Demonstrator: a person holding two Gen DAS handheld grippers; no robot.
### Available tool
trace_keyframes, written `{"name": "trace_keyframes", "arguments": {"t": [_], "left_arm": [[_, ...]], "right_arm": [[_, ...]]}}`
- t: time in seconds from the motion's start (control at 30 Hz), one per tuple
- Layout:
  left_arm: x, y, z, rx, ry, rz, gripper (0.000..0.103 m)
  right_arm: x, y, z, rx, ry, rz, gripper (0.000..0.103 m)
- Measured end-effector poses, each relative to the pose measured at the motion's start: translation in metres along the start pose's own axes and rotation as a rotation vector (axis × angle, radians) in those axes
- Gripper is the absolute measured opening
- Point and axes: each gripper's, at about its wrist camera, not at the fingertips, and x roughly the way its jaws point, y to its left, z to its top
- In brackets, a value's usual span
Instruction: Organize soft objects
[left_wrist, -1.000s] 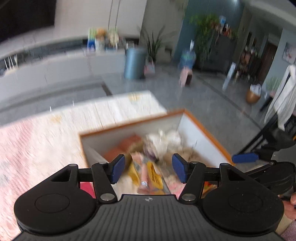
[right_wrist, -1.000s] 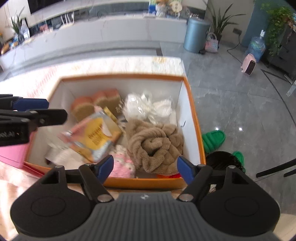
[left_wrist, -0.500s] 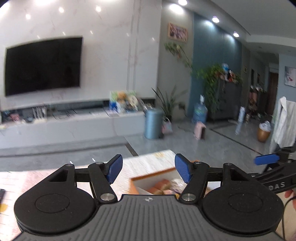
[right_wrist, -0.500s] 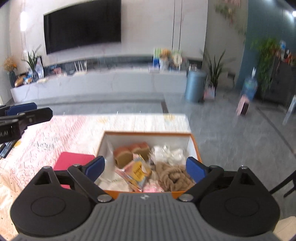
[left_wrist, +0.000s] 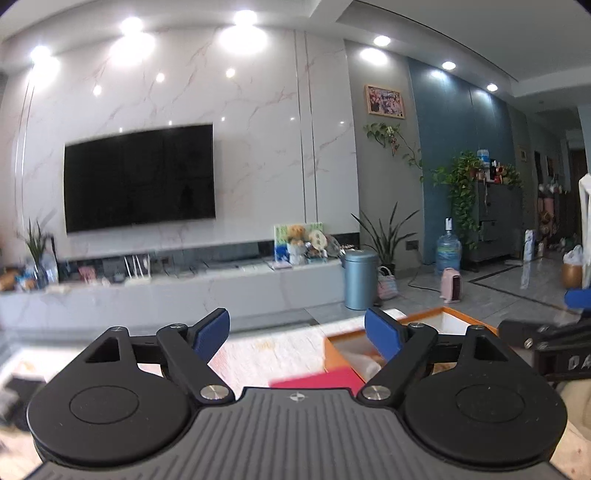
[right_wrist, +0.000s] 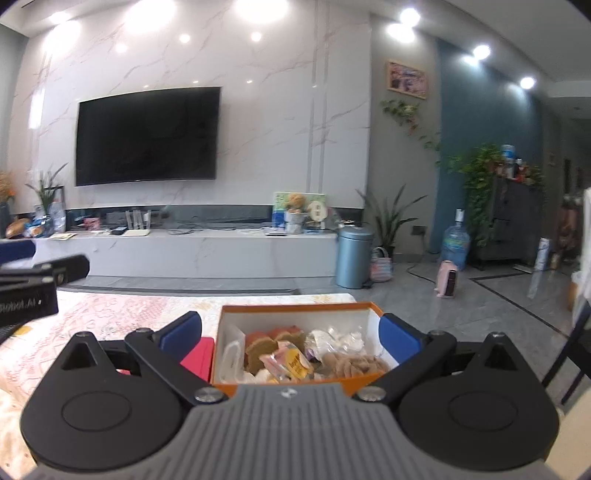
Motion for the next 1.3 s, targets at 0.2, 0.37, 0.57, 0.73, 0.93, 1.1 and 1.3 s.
{"name": "trace_keyframes", "arguments": {"t": [0.2, 0.37, 0.57, 0.73, 0.93, 1.1, 1.3], "left_arm": [[0.017, 0.007, -0.028, -0.074, 0.066, 0.012, 0.097], [0.023, 0.003, -0.047, -0.055, 0.120, 0.015, 0.097], [0.023, 0.002, -0.067, -0.050, 0.199, 0.053, 0.097], [0.022, 0.010, -0.079, -0.085, 0.263, 0.065, 0.097], [0.014, 0.013, -0.086, -0.093, 0.267, 0.077, 0.097], [0.014, 0.010, -0.084, -0.094, 0.270, 0.086, 0.097], [0.012, 0.009, -0.082, -0.090, 0.264, 0.088, 0.097]], "right_arm": [[-0.001, 0.007, -0.033, 0.037, -0.004, -0.034, 0.100], [0.008, 0.007, -0.055, 0.068, 0.020, -0.026, 0.100], [0.020, 0.007, -0.076, 0.071, 0.052, -0.018, 0.100], [0.025, 0.006, -0.082, 0.082, 0.068, -0.001, 0.100], [0.029, 0.004, -0.082, 0.099, 0.093, 0.002, 0.100], [0.028, 0.005, -0.083, 0.091, 0.092, -0.002, 0.100], [0.027, 0.004, -0.082, 0.096, 0.091, -0.001, 0.100]]}}
